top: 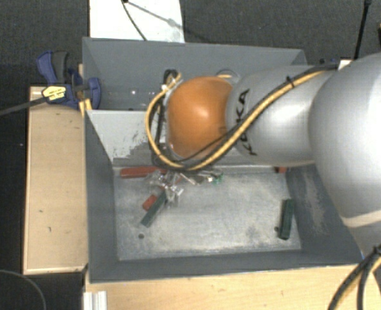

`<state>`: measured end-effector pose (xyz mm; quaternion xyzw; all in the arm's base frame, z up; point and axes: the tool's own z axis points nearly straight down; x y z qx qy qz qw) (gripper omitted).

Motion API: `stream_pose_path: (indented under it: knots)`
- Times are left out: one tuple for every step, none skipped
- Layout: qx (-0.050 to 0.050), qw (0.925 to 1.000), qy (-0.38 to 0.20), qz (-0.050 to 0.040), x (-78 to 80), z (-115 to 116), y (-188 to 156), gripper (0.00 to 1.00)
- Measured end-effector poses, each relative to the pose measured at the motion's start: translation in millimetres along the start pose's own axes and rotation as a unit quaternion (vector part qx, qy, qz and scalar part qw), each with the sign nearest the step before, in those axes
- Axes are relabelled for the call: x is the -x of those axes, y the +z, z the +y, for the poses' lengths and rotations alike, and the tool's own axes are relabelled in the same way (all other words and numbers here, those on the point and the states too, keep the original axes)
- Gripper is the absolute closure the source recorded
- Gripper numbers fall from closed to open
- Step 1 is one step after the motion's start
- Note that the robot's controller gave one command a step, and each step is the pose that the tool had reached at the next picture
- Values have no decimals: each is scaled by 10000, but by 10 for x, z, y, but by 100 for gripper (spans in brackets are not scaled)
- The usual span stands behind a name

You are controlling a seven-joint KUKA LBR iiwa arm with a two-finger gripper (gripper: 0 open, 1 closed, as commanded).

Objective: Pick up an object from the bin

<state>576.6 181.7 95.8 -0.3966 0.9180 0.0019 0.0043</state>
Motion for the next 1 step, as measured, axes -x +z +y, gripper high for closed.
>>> stream_pose_path:
  knots:
    - [-22,9999,108,-13,177,212,-1254,100]
